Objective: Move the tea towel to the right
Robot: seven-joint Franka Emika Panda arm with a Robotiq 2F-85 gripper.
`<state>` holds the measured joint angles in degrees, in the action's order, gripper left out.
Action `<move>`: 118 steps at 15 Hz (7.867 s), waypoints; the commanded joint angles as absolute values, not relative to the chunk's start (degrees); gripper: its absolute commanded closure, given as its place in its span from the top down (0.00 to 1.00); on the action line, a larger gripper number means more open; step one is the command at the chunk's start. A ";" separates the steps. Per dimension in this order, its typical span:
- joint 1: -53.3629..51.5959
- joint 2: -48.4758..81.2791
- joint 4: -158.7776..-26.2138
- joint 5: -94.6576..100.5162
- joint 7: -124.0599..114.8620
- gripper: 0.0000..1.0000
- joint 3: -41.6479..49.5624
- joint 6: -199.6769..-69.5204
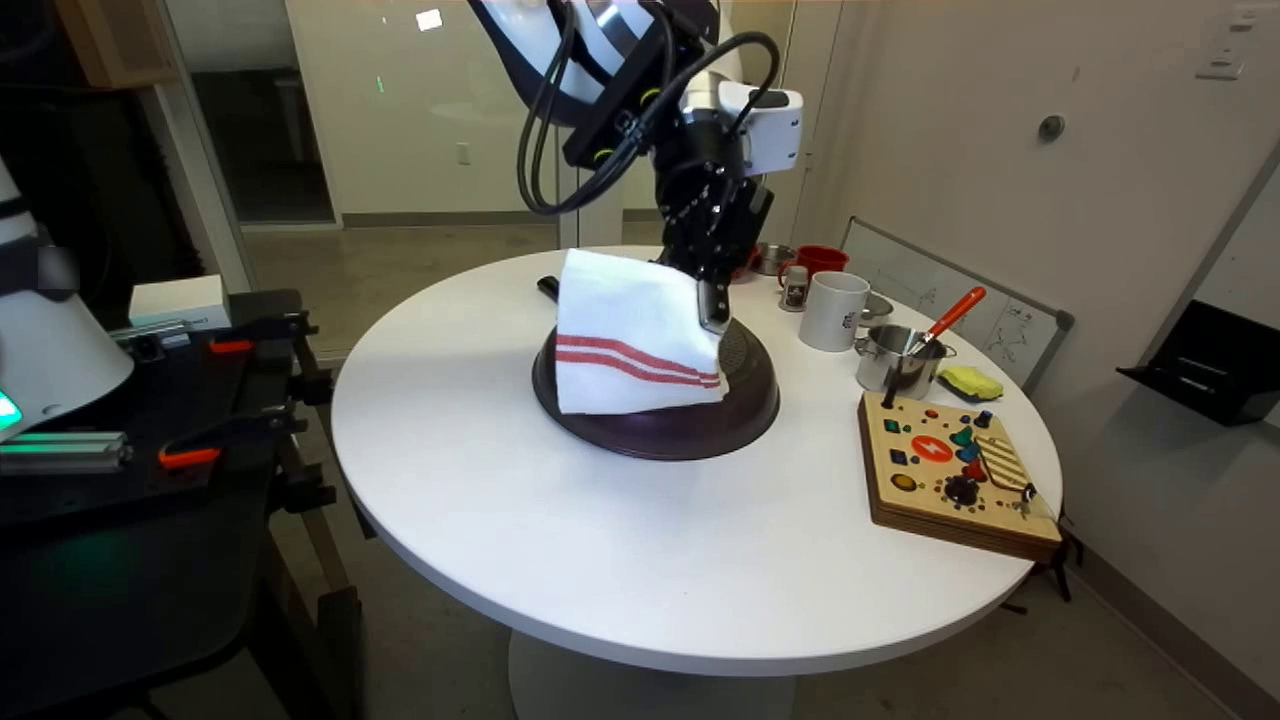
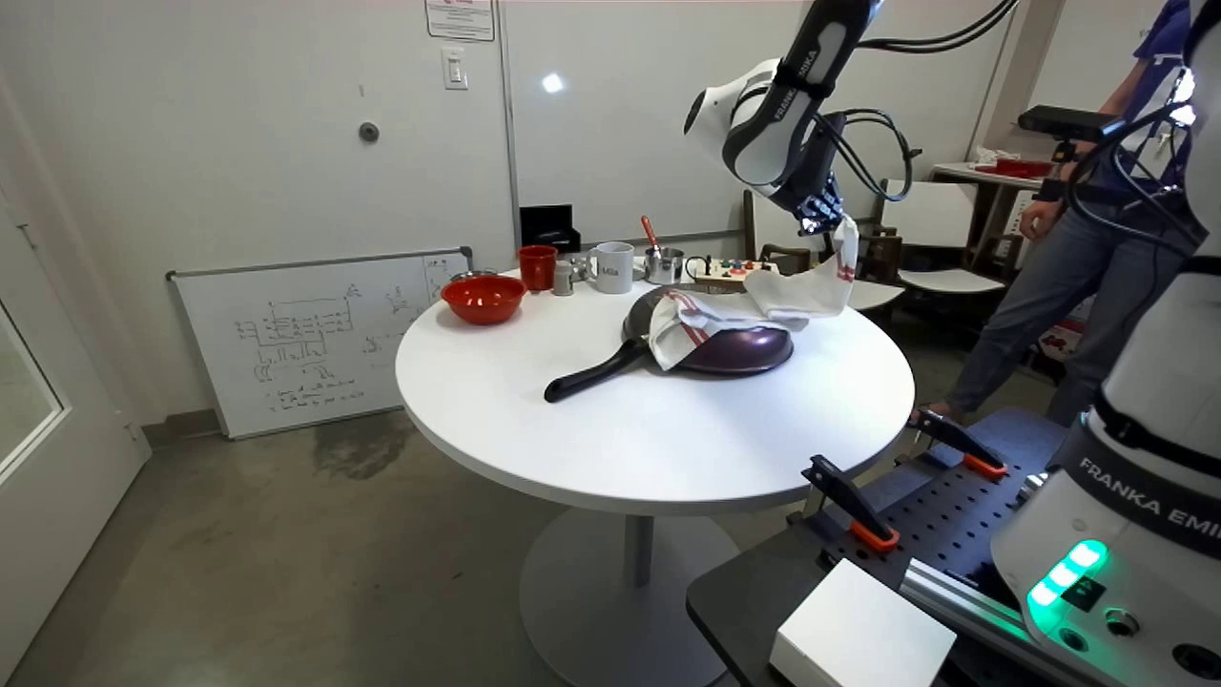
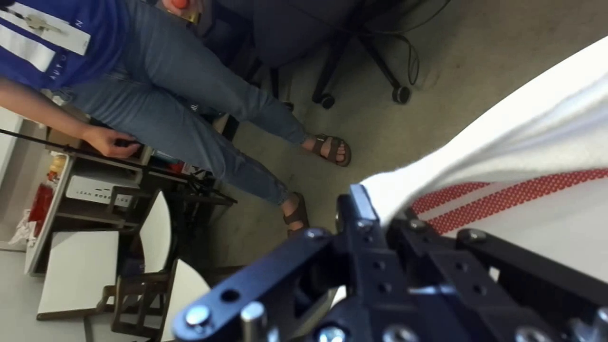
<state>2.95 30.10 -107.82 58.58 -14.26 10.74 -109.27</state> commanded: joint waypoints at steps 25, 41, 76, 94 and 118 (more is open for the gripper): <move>8.15 39.07 -100.48 62.62 -19.04 0.83 11.01 -105.91; 9.34 41.82 -98.48 61.18 -17.54 1.00 11.50 -99.84; 10.04 29.86 -109.53 19.49 -16.76 1.00 11.39 -138.65; 11.12 28.15 -125.31 4.79 -11.15 0.00 13.29 -161.28; 8.18 31.15 -122.71 8.15 -13.88 0.00 19.00 -145.73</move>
